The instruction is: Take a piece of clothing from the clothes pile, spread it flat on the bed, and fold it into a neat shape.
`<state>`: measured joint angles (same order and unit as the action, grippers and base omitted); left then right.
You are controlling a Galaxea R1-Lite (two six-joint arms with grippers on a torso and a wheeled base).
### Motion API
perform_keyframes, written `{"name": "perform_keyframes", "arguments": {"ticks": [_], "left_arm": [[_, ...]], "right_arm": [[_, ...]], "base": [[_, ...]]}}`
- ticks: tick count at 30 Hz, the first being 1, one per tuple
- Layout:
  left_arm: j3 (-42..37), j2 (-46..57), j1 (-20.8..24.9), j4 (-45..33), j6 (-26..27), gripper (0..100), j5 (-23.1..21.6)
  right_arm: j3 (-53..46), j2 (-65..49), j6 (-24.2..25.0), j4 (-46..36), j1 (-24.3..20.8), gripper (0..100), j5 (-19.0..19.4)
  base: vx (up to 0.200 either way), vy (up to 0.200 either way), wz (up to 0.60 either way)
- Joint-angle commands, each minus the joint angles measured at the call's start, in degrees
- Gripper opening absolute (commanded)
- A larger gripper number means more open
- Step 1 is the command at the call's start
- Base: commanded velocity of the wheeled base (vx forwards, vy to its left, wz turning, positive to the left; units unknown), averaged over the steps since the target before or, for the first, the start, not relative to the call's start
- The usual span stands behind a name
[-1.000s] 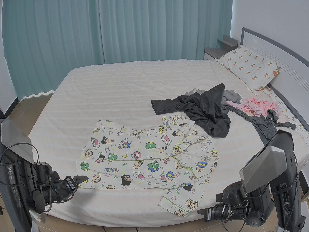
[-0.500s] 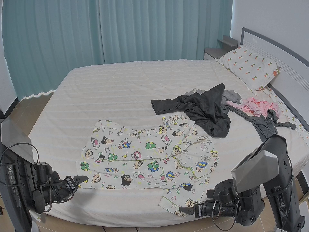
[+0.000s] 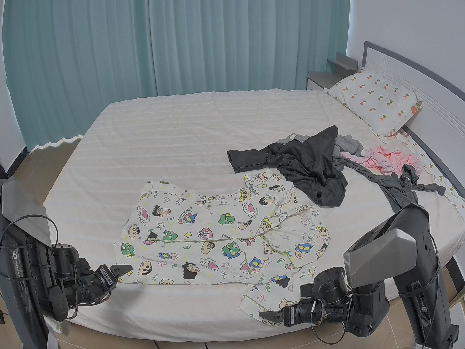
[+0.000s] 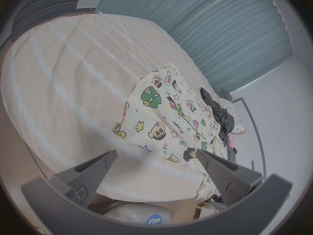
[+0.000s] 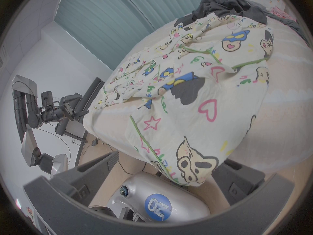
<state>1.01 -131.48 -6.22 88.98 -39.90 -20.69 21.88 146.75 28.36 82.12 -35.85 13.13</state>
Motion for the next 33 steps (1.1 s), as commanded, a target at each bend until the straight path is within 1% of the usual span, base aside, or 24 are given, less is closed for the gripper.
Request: {"name": "perform_keyframes", "arguments": {"ticks": [1,7,11,14,17,19,20,21,23,28,33], "left_arm": [[-1.01,-0.1,-0.02,0.93,0.0,100,0.03],[-1.01,-0.18,-0.02,0.93,-0.09,100,0.65],[-1.01,-0.18,-0.02,0.93,-0.09,100,0.65],[-1.01,-0.1,0.06,0.93,-0.09,100,0.74],[-1.01,0.25,0.33,0.41,-0.09,100,1.62],[-1.01,0.52,0.33,0.41,0.0,100,2.14],[-1.01,1.4,0.24,0.32,0.0,100,2.49],[-1.01,1.92,0.24,-0.03,-0.09,100,2.49],[-1.01,2.72,0.24,-1.7,-0.18,100,2.49],[-1.01,5.0,0.68,-5.66,-0.18,100,1.79],[-1.01,4.83,0.68,-6.01,0.17,100,1.88]], "right_arm": [[2.02,-1.56,0.12,-2.66,0.26,0,-1.88],[1.5,-2.17,0.12,-4.24,0.26,0,-5.13],[0.0,-1.99,0.12,-2.93,0.34,0,-5.22],[-1.49,-1.56,0.3,0.59,0.61,0,-5.22],[-3.95,-1.12,0.21,5.07,1.84,0,-4.25],[-4.83,-0.94,0.21,6.39,2.28,0,-3.37],[-6.15,-1.12,0.21,7.44,2.81,0,-1.0],[-6.85,-1.38,-0.05,7.44,3.25,0,0.32],[-7.38,-1.91,-0.41,7.44,3.77,0,1.46],[-8.43,-2.26,-0.49,7.36,4.39,0,1.46],[-9.93,-2.96,-0.67,7.36,6.06,0,1.55]], "base": [[0.0,0.0,0.0],[0.0,0.0,0.0],[0.0,0.0,0.0],[0.0,0.0,0.0],[0.0,0.0,0.0],[0.0,0.0,0.0],[0.0,0.0,0.0],[0.0,0.0,0.0],[0.0,0.0,0.0],[0.0,0.0,0.0],[0.0,0.0,0.0]]}}
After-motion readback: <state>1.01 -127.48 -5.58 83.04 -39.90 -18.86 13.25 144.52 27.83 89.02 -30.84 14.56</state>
